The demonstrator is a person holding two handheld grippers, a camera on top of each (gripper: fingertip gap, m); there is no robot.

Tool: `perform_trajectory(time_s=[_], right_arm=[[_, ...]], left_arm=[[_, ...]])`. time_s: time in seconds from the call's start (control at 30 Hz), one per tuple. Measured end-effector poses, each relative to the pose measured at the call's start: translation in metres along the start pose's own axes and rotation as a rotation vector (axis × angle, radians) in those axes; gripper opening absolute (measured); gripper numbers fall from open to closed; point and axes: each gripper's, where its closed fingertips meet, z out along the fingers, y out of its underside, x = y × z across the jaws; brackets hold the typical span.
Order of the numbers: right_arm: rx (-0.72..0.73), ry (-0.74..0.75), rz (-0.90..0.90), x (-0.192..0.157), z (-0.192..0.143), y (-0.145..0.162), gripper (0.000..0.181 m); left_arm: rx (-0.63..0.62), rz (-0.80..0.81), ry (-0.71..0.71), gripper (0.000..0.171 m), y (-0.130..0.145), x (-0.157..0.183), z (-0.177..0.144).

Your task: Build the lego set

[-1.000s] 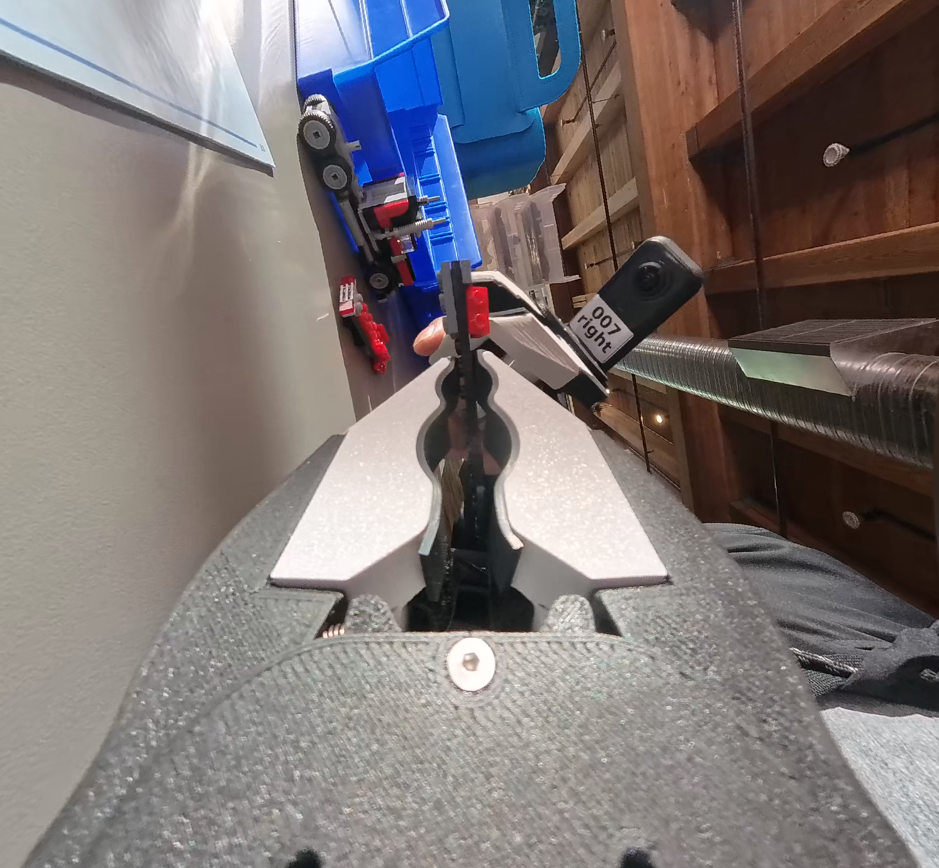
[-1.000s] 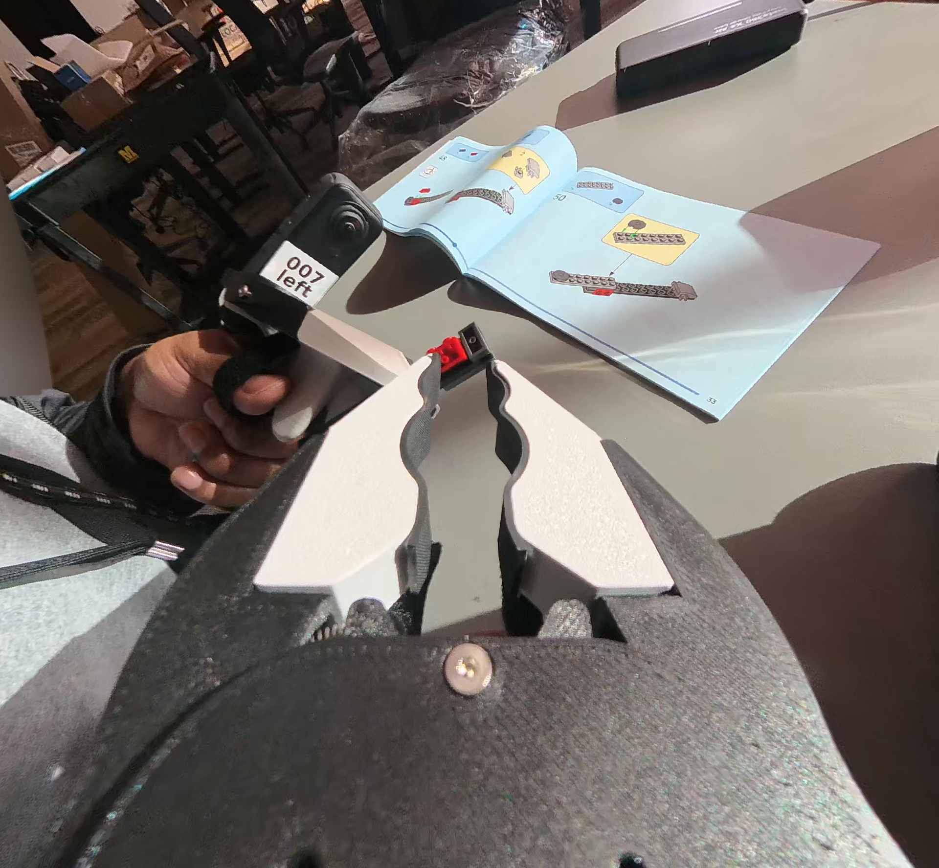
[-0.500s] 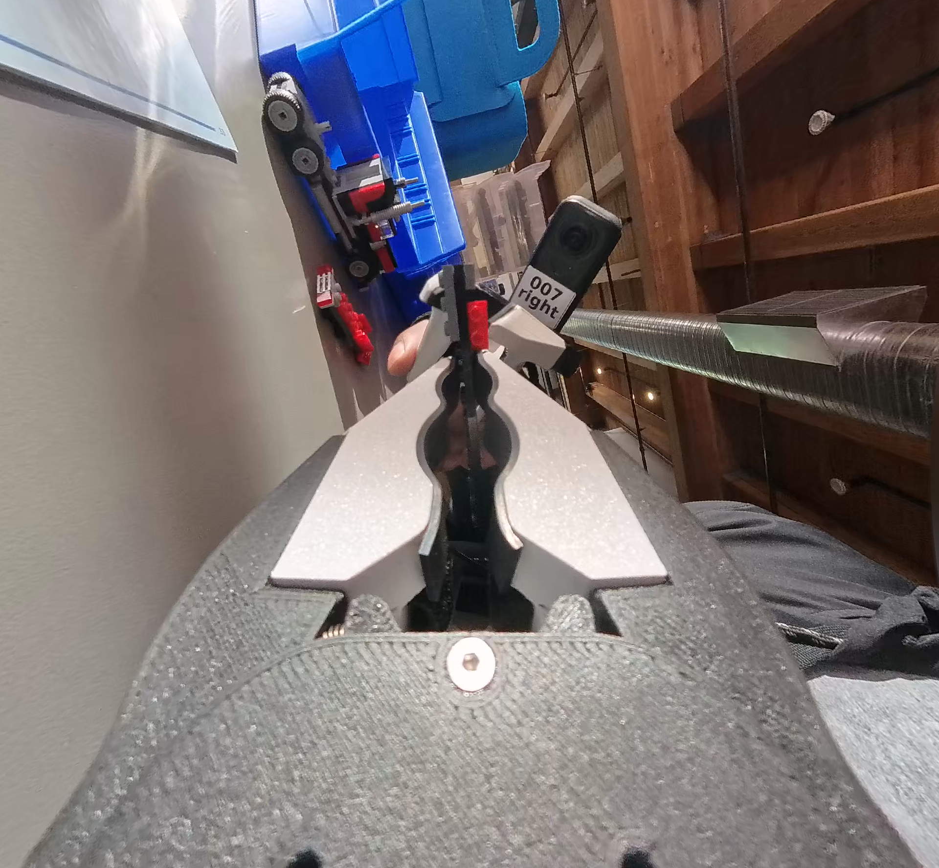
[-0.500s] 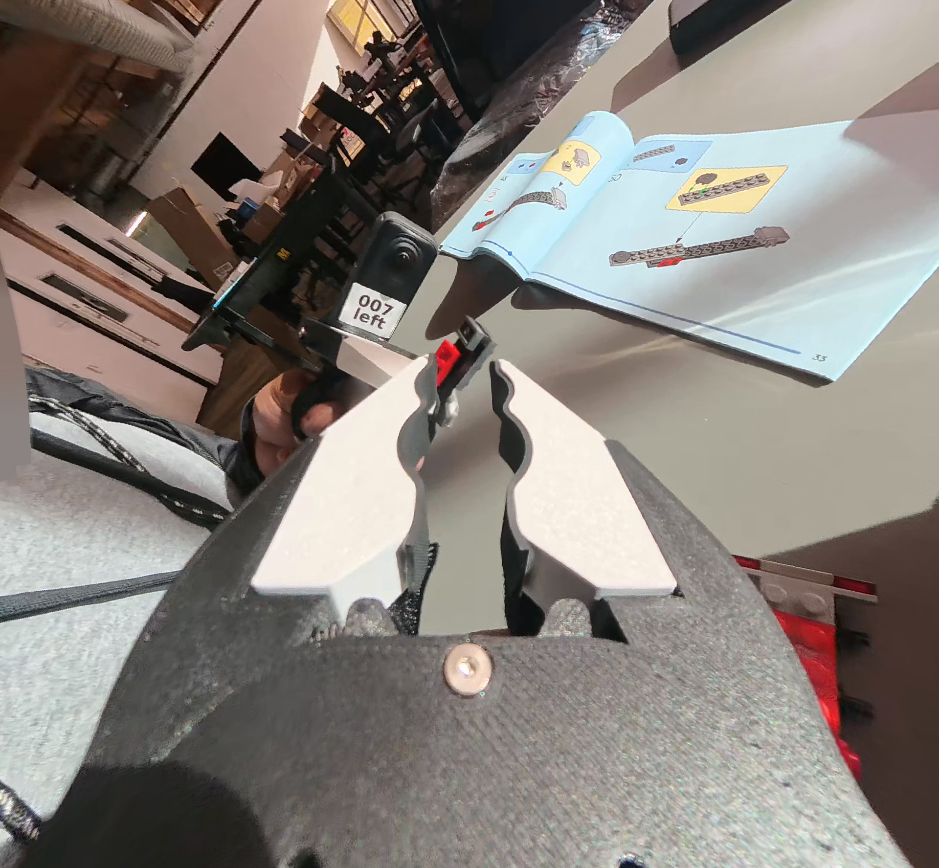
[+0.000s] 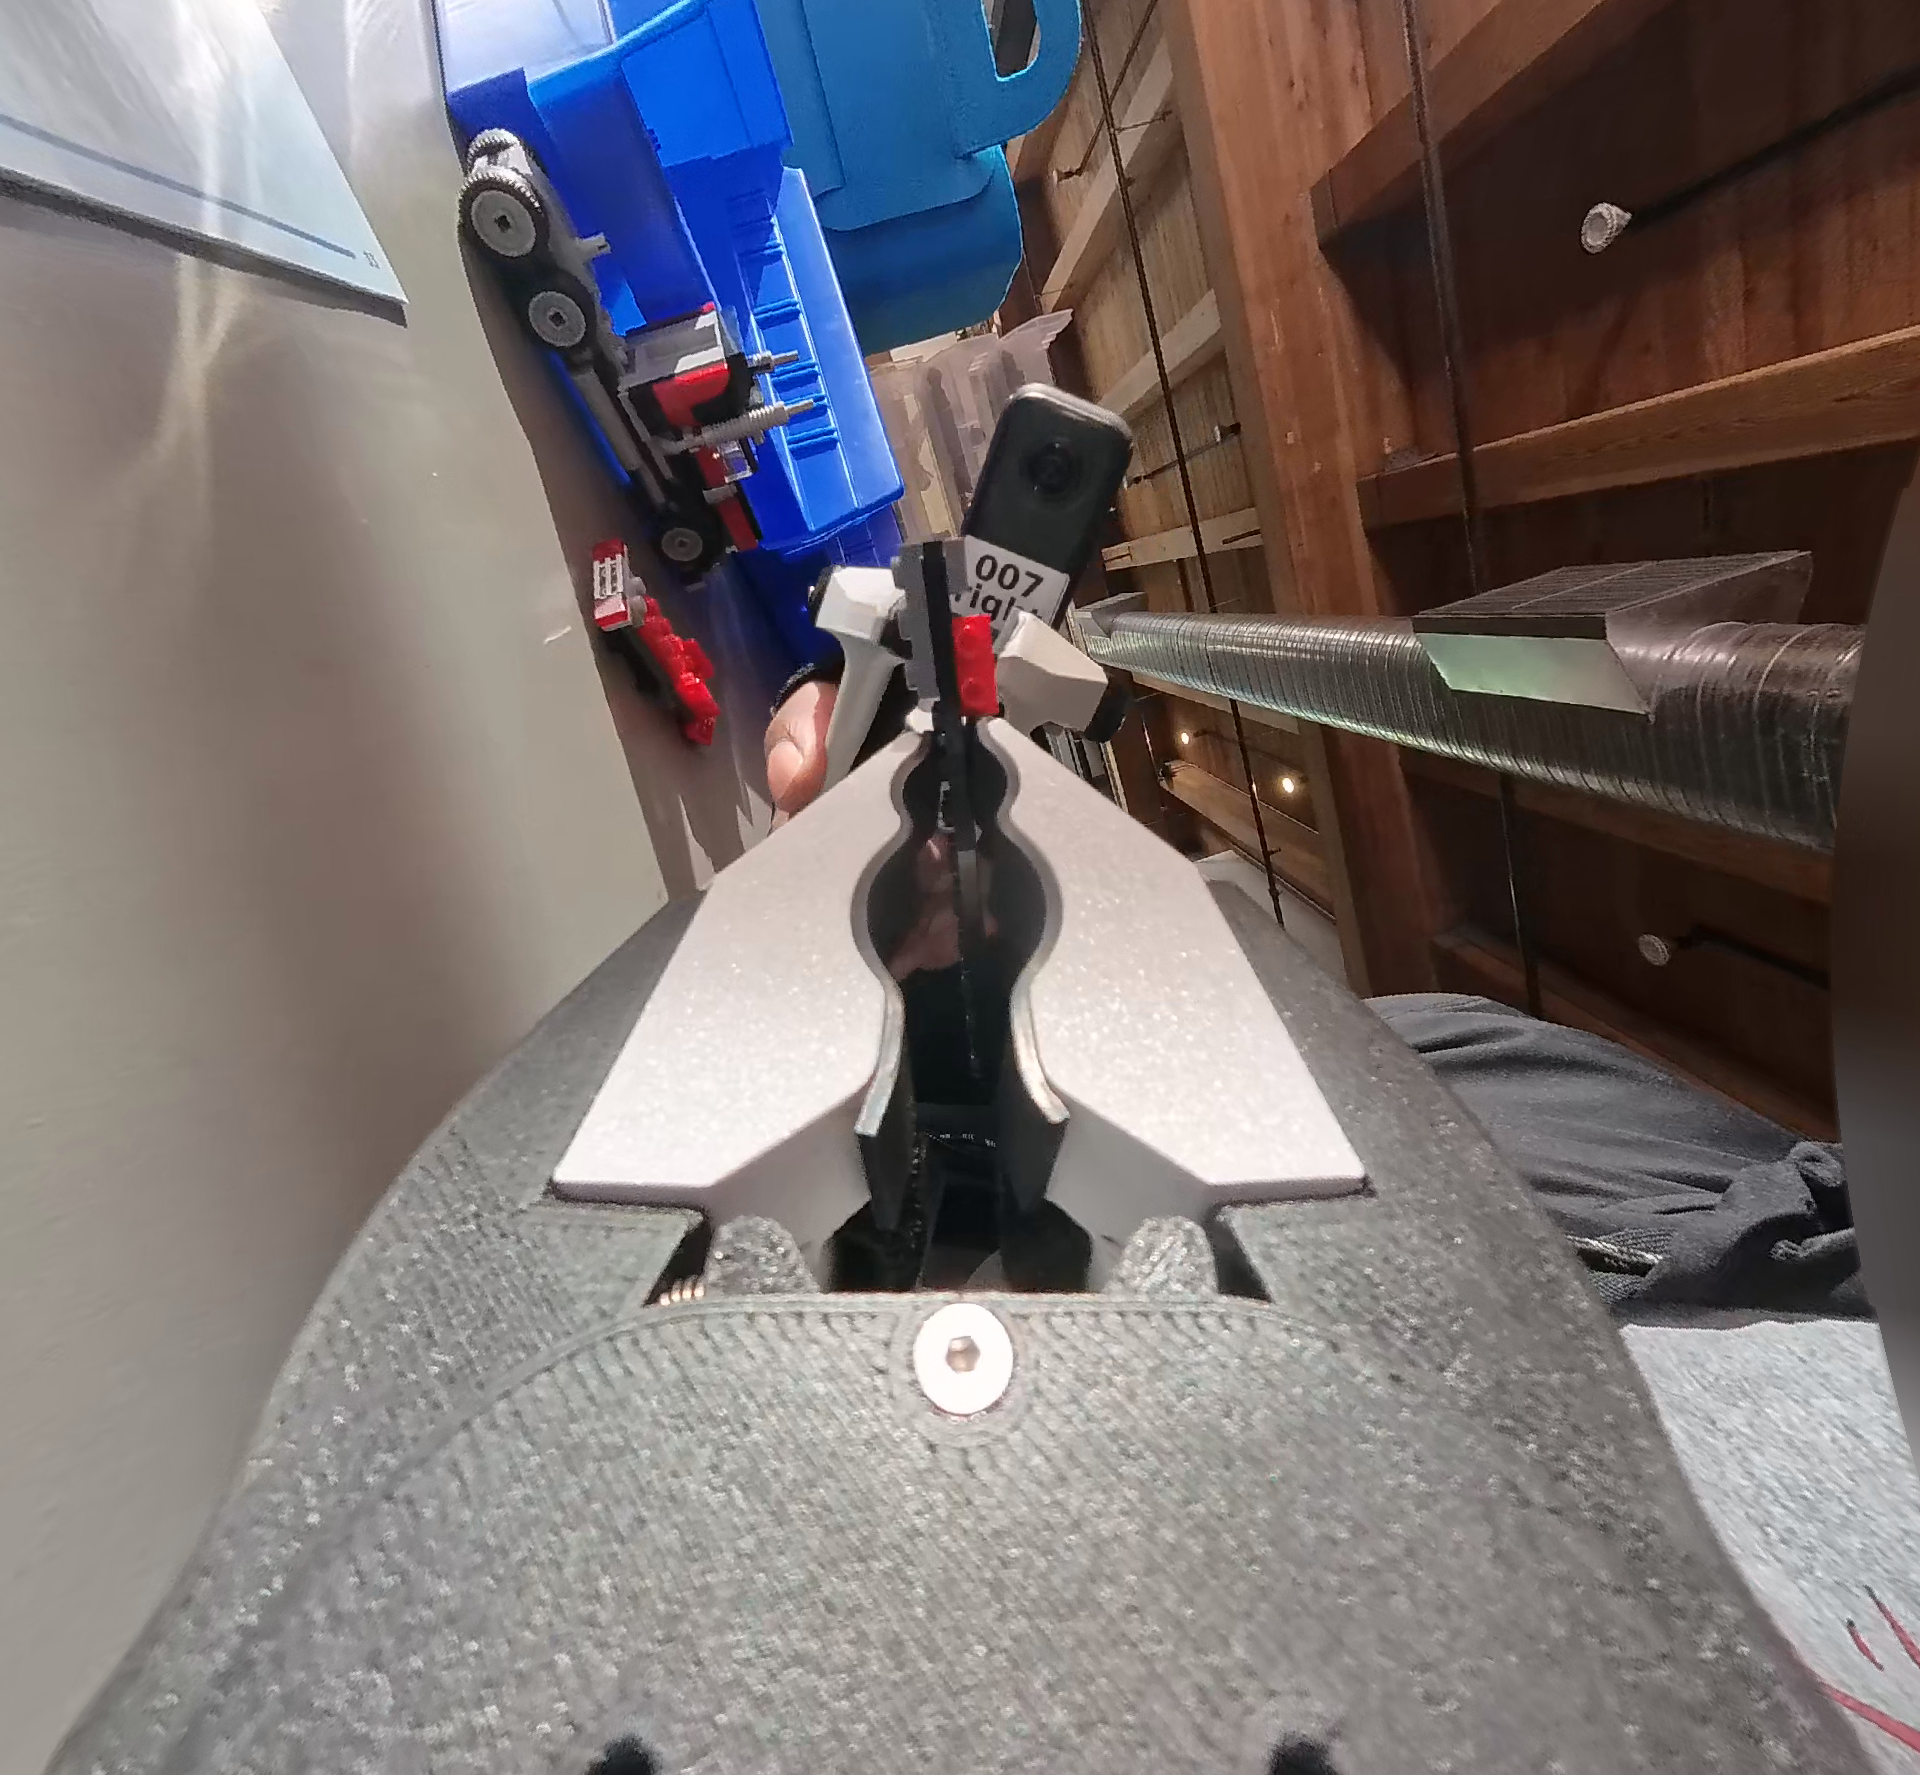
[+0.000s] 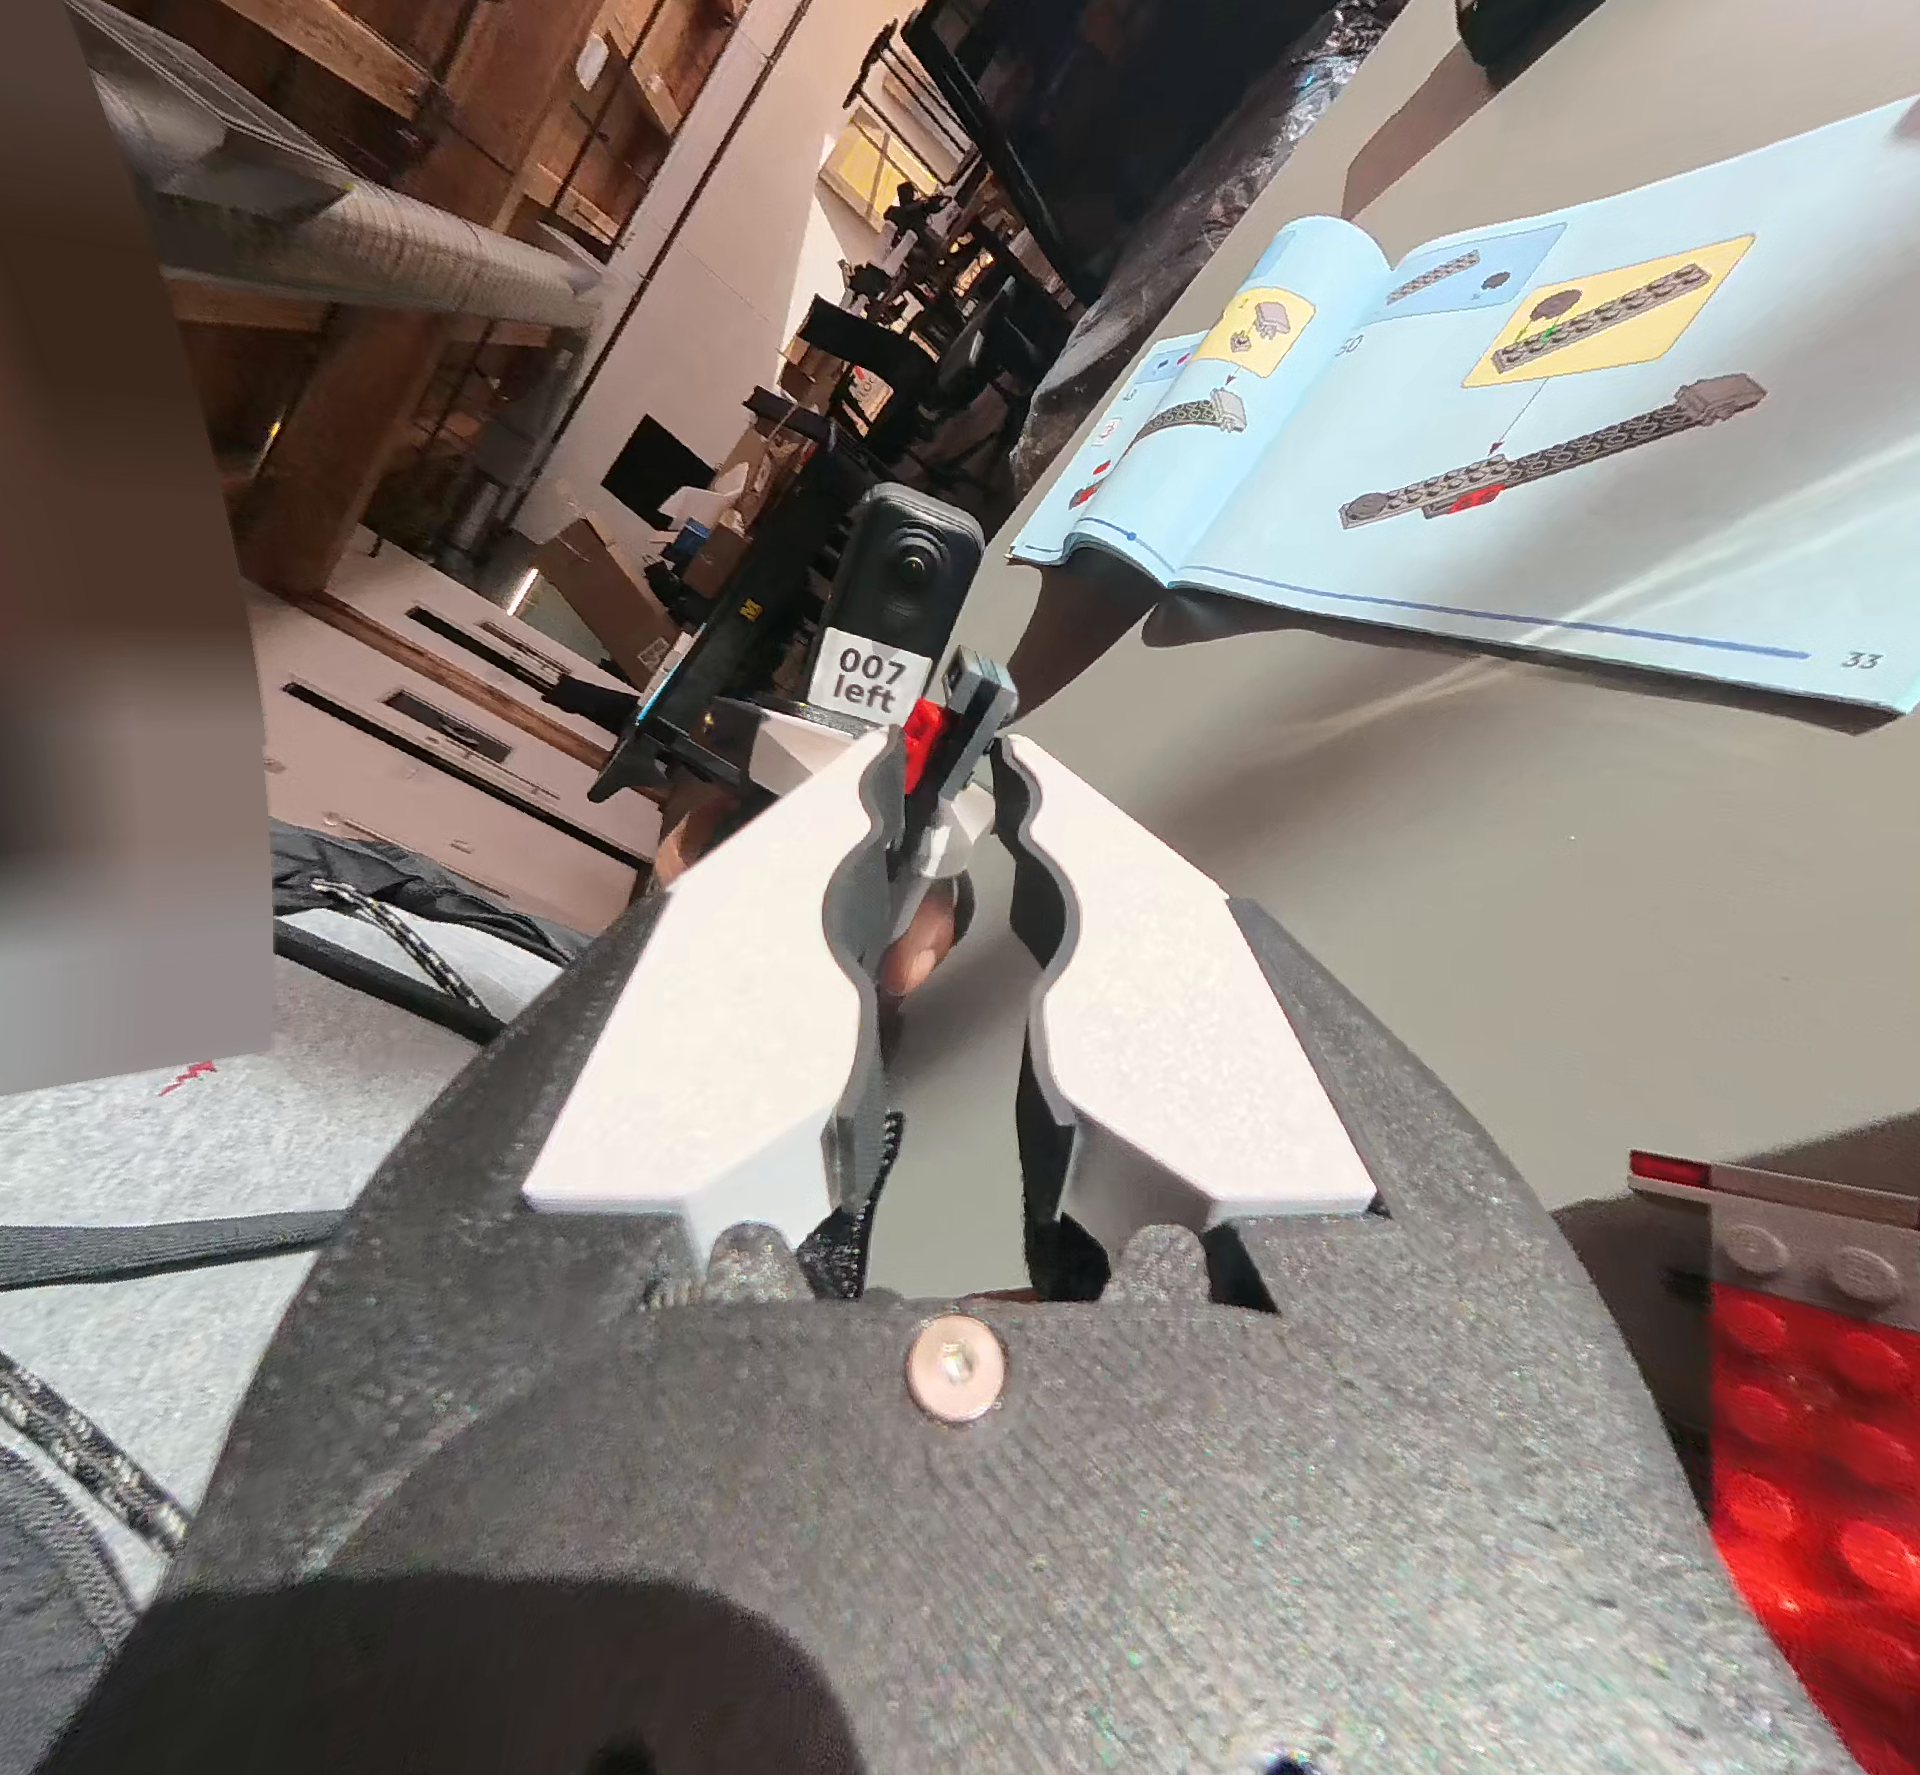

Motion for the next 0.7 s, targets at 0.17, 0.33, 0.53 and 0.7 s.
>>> perform_trajectory(time_s=[0.17, 0.33, 0.53, 0.7], right_arm=[[-0.030, 0.085, -0.101, 0.004, -0.002, 0.000, 0.021], [-0.087, 0.316, -0.284, 0.016, -0.011, -0.006, 0.024], [-0.172, 0.470, -0.341, 0.009, -0.002, -0.006, 0.023], [-0.212, 0.533, -0.345, 0.011, 0.010, -0.002, 0.023]], left_arm=[[0.006, 0.000, -0.018, 0.006, -0.001, -0.002, 0.000], [0.035, 0.053, -0.092, 0.005, -0.006, -0.009, -0.003], [0.103, 0.167, -0.238, 0.005, -0.014, -0.019, -0.007], [0.172, 0.214, -0.312, 0.004, -0.022, -0.024, -0.013]])
